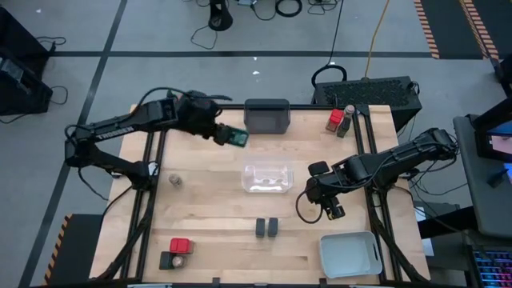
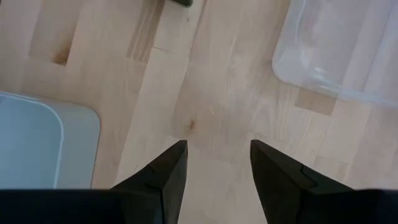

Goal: Sort spices by type
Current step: Put the green seasoning bottle into the transparent bin

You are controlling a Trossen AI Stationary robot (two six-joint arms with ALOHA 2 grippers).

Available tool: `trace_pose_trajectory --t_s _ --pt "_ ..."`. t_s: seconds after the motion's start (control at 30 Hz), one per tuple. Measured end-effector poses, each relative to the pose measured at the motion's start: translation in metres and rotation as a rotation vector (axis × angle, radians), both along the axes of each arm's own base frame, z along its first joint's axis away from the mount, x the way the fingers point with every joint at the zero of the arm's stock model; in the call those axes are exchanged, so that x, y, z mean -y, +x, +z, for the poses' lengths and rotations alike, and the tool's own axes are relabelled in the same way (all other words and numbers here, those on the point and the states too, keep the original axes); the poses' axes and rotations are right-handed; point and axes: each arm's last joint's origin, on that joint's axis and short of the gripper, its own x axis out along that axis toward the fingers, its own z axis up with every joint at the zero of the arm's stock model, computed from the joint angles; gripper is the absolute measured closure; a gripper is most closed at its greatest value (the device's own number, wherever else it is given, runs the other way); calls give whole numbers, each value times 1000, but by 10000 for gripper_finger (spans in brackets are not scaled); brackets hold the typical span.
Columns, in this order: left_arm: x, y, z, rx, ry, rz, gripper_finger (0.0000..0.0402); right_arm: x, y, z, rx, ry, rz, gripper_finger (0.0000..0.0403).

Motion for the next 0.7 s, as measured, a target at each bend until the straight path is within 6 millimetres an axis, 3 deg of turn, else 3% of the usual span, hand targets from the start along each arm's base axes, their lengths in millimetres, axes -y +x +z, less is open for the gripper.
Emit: trace_pose_trajectory --t_s 0.13,0.23,0.7 --pt "5 13 18 146 45 -92 256 0 -1 0 -8 3 -14 245" --pt "8 24 23 161 78 -148 256 0 -1 0 -12 3 -17 245" --pt "6 109 15 20 242 -455 256 2 -8 -2 -94 10 -125 245"
